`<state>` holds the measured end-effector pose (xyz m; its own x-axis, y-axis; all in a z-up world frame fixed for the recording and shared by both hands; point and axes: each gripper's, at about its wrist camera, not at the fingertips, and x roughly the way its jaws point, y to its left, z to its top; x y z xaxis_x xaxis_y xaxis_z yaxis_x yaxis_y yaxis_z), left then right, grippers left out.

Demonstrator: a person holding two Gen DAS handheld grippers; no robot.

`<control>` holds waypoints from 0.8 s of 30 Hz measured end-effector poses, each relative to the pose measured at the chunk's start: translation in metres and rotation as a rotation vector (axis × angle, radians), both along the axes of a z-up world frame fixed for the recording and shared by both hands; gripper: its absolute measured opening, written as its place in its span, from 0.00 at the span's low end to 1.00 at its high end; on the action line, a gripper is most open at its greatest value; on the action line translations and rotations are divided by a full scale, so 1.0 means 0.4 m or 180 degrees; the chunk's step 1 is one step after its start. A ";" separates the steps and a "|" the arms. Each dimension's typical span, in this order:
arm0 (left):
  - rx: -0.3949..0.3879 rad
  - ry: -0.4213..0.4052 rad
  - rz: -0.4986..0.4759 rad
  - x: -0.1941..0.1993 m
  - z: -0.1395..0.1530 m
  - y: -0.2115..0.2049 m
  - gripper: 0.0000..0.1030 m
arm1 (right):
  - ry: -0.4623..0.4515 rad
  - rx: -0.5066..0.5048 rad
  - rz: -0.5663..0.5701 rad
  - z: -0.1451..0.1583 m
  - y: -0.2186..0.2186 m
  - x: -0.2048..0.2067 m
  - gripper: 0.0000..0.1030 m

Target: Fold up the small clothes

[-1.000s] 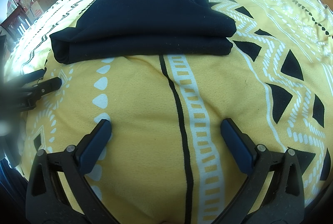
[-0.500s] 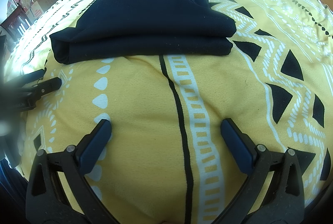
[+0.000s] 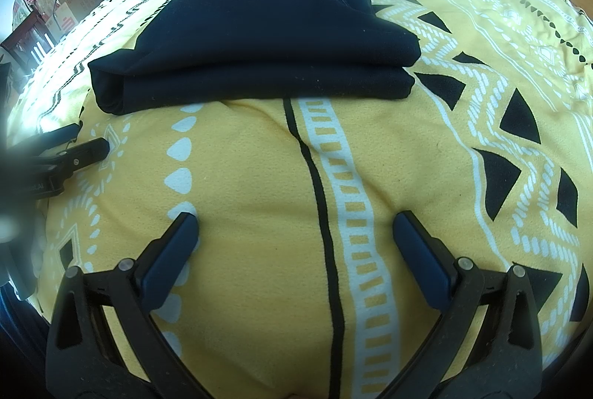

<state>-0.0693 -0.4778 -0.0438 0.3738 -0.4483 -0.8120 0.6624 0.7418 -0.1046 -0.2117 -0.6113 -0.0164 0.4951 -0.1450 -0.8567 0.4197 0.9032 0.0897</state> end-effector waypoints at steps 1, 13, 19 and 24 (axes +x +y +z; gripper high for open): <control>0.0000 0.0000 0.0000 0.000 0.000 0.000 1.00 | 0.0000 0.0000 0.0000 0.000 0.001 0.000 1.00; 0.0003 -0.0003 0.0000 0.000 0.001 -0.001 1.00 | 0.0003 -0.0002 0.0001 0.000 0.001 0.000 1.00; 0.0005 0.0060 -0.0006 0.004 0.013 -0.003 1.00 | 0.0005 -0.0065 0.0000 0.013 0.008 -0.001 1.00; -0.0023 0.0191 0.0018 0.009 0.046 0.009 1.00 | -0.0072 -0.0237 0.0045 0.072 0.030 -0.002 1.00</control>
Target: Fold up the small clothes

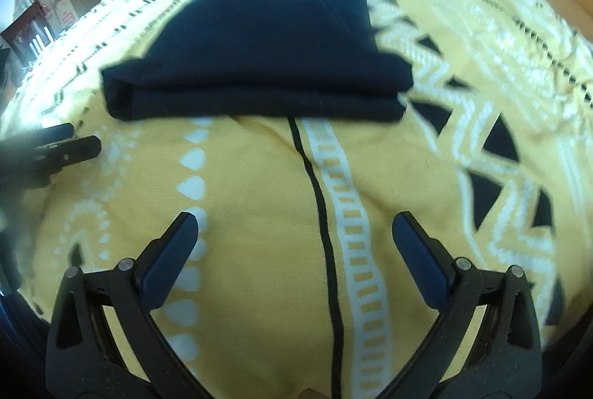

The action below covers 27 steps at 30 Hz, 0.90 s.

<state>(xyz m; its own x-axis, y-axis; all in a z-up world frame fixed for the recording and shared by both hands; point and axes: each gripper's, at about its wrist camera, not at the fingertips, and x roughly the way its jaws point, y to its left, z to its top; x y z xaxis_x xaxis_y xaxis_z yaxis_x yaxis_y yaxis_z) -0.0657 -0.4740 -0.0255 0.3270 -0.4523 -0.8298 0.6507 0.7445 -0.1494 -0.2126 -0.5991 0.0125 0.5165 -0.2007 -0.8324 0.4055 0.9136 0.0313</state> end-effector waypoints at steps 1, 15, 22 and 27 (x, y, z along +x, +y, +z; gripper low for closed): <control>-0.0011 -0.0014 0.0025 -0.003 0.013 0.006 1.00 | -0.0073 -0.0042 0.0027 0.028 0.007 -0.004 1.00; -0.1077 -0.2042 0.0469 -0.167 0.676 0.119 1.00 | -0.2155 -0.0941 0.0225 0.664 0.131 -0.178 1.00; -0.1624 -0.2312 0.0413 -0.282 0.806 0.160 1.00 | -0.2012 -0.0875 0.0107 0.676 0.189 -0.161 1.00; -0.1403 -0.2070 0.0360 -0.283 0.791 0.113 1.00 | -0.1407 -0.0512 -0.0009 0.592 0.154 -0.095 1.00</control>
<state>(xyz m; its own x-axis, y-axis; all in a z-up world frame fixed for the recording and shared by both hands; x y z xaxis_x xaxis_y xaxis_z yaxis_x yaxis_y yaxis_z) -0.1788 -0.4289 0.2911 0.7481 -0.6299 -0.2086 0.6327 0.7719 -0.0617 -0.2504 -0.5376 0.2495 0.8138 -0.3111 -0.4908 0.3877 0.9198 0.0599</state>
